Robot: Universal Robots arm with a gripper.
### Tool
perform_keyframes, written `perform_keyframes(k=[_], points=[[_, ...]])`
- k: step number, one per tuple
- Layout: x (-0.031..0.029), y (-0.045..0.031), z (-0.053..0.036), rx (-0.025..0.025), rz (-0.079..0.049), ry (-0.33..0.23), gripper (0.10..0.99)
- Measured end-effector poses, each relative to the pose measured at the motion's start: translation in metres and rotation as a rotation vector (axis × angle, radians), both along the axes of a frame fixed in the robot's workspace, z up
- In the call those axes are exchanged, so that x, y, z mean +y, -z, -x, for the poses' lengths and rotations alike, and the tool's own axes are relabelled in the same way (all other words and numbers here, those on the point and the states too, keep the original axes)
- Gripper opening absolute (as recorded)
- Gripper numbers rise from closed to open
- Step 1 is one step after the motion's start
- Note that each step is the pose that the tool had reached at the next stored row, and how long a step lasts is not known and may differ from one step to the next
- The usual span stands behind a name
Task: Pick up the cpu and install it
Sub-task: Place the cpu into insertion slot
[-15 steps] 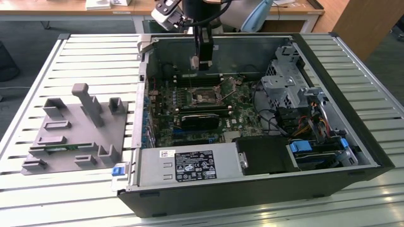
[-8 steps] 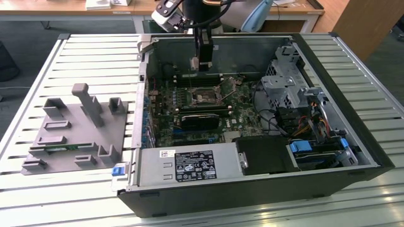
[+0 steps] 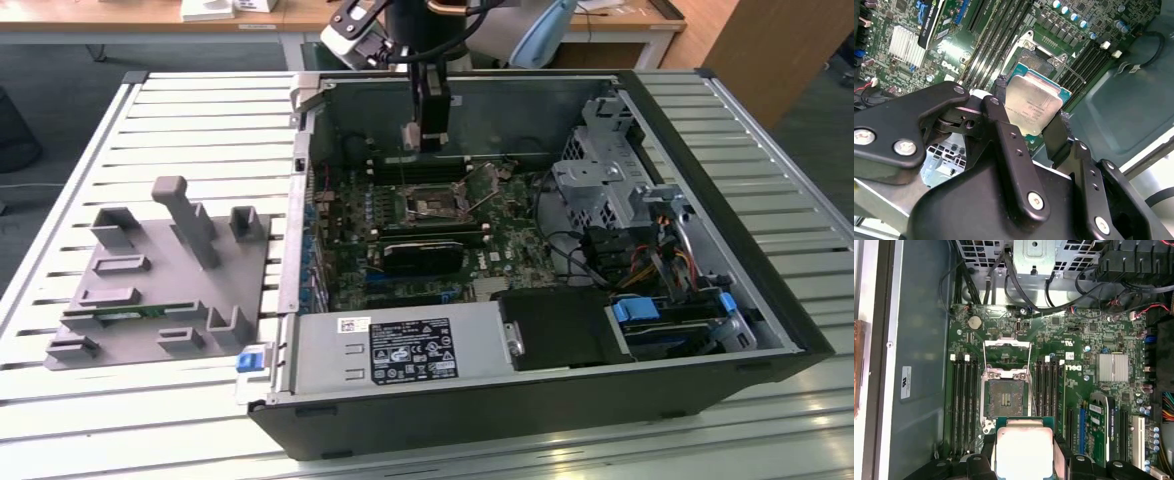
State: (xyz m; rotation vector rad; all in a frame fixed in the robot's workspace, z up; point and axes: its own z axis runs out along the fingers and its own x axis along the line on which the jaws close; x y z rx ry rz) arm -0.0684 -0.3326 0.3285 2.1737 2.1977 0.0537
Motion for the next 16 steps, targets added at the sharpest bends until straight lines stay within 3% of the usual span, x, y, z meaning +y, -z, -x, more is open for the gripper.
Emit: perform_keyframes(k=[16], points=[[0.0001, 0.0044, -0.0006, 0.0000, 0.000, 0.000, 0.541]])
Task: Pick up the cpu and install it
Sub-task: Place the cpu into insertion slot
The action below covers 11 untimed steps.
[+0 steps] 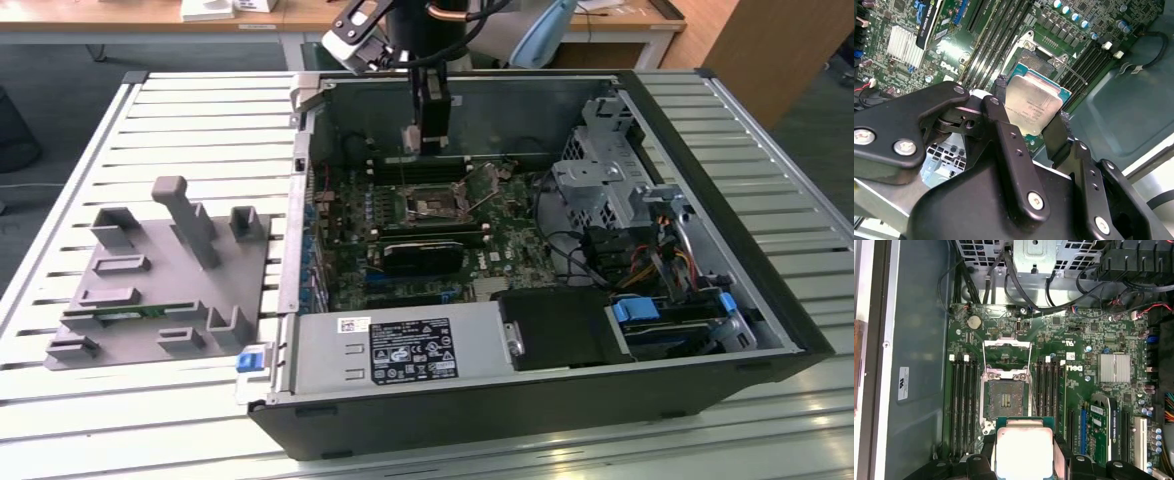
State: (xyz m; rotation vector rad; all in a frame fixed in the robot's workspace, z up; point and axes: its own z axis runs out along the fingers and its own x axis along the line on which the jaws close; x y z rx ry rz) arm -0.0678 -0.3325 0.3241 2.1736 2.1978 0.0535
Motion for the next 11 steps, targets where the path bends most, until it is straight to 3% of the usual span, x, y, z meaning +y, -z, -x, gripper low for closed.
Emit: perform_keyframes(k=[11], points=[[0.0000, 0.0030, 0.0000, -0.0001, 0.000, 0.000, 0.541]])
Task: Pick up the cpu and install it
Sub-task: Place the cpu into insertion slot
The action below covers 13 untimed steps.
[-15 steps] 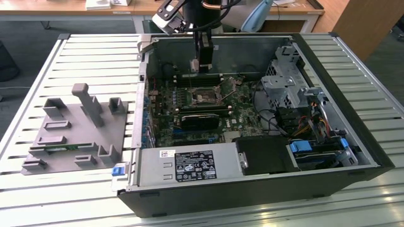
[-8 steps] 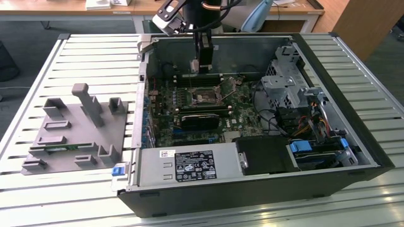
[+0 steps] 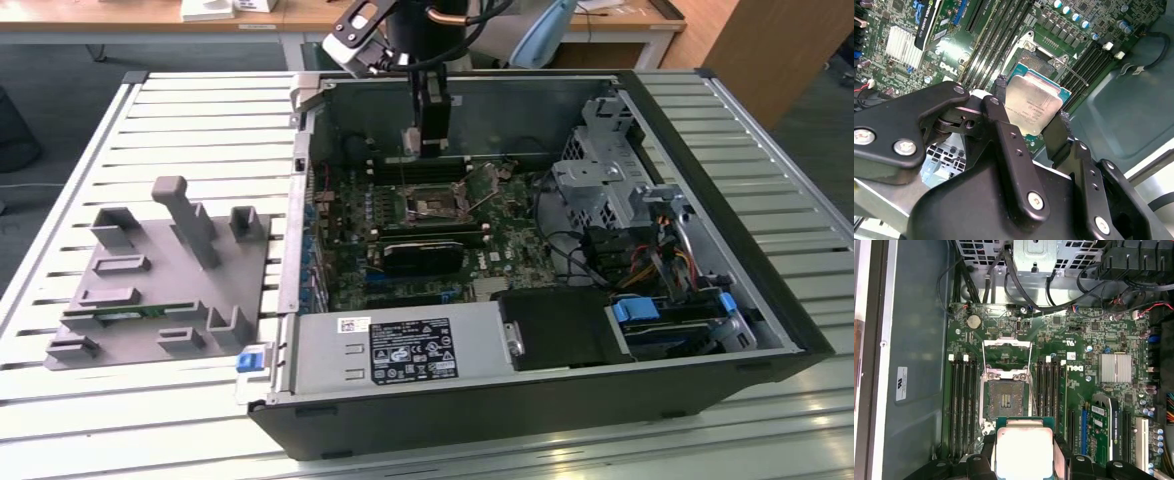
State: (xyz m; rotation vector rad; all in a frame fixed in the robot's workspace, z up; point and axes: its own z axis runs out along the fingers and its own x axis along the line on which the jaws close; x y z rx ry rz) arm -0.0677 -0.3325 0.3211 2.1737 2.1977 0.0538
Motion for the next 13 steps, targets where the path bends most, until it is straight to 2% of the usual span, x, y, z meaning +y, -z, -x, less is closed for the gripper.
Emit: perform_keyframes(k=[13], points=[[0.0017, 0.0053, -0.0070, 0.0010, 0.000, -0.001, 0.541]])
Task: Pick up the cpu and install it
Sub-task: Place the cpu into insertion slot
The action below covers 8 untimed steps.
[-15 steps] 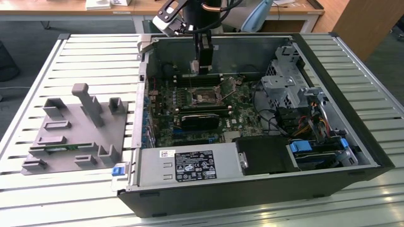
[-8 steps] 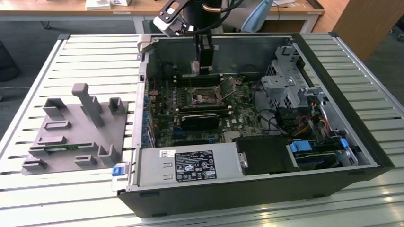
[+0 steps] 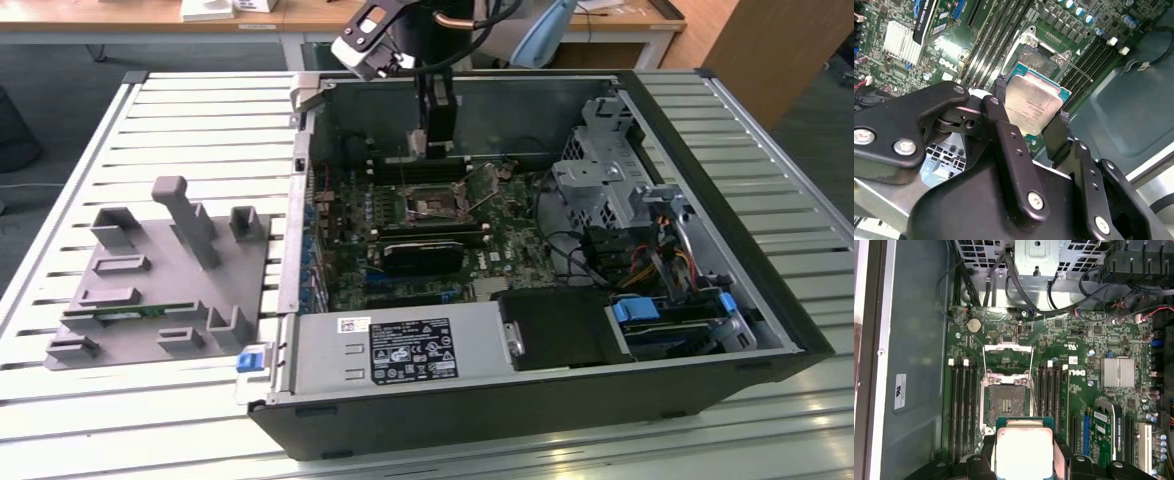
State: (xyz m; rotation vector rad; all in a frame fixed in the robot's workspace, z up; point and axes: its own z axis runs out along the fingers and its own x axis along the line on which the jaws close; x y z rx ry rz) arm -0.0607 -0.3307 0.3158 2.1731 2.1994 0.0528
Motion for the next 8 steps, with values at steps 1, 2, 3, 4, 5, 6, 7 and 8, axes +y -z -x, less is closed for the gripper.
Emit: perform_keyframes(k=[1, 2, 3, 4, 5, 6, 7, 8], points=[[0.0002, 0.0013, -0.0002, 0.0001, 0.000, 0.000, 0.541], [0.0005, 0.0028, -0.0005, 0.0000, 0.000, 0.000, 0.541], [0.0008, 0.0044, -0.0007, 0.0000, 0.000, 0.000, 0.541], [0.0010, 0.0061, -0.0008, 0.0001, 0.000, 0.000, 0.541], [0.0011, 0.0077, -0.0009, 0.0001, 0.000, 0.000, 0.541], [0.0011, 0.0095, -0.0009, 0.0001, 0.000, 0.000, 0.541], [0.0012, 0.0111, -0.0009, 0.0001, 0.000, 0.000, 0.541], [0.0012, 0.0126, -0.0009, 0.0000, 0.000, 0.000, 0.541]])
